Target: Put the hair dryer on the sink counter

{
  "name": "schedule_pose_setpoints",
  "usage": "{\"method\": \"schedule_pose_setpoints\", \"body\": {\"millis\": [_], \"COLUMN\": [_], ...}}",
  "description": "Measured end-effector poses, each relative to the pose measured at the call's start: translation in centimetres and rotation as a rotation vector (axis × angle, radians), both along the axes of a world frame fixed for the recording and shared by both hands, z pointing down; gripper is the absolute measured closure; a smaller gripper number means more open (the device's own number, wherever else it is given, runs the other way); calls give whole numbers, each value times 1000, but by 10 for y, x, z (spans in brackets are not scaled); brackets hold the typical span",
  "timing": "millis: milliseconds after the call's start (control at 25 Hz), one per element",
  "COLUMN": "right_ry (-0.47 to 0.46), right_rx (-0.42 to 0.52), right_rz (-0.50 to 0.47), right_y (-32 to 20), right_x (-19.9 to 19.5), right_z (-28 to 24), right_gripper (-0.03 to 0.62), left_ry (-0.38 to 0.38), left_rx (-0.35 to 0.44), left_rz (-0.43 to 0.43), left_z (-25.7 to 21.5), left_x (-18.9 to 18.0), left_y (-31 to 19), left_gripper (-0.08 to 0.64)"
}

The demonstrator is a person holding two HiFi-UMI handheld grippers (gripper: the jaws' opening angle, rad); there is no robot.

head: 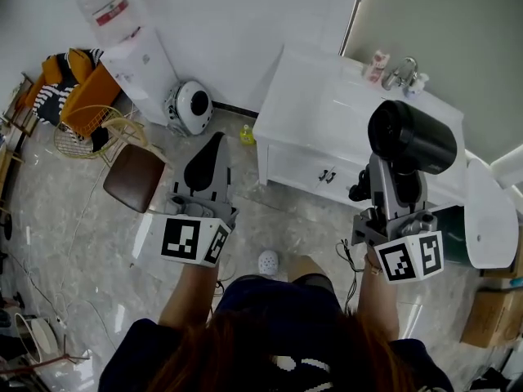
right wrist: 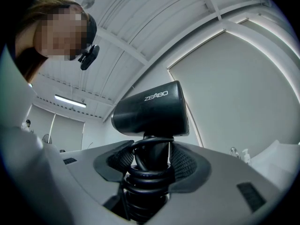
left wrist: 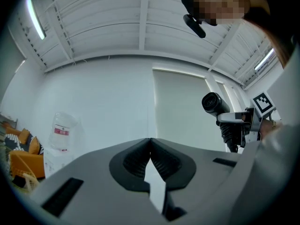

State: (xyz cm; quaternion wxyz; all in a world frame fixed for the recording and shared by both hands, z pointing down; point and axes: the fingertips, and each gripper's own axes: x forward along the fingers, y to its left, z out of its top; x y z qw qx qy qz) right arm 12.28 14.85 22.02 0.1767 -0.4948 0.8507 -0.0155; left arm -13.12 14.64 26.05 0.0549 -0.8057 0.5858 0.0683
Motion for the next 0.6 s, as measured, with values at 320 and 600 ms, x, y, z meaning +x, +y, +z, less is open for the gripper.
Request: {"method": "schedule_pose_setpoints", "body": {"millis": [320, 600], "right_ry": [7, -2], "right_rx": [-33, -10], "right_rz": [-6, -82], "right_y": [-55, -137], "right_x": [-11, -27], "right_z": [20, 15], "right_gripper": [339, 339], "left_ry": [10, 2], "left_rx": [-36, -27], "left_rz": [-3, -77], "left_z": [25, 21], "left_x": [-10, -26], "left_y": [-46, -111], "left_gripper": [541, 541]}}
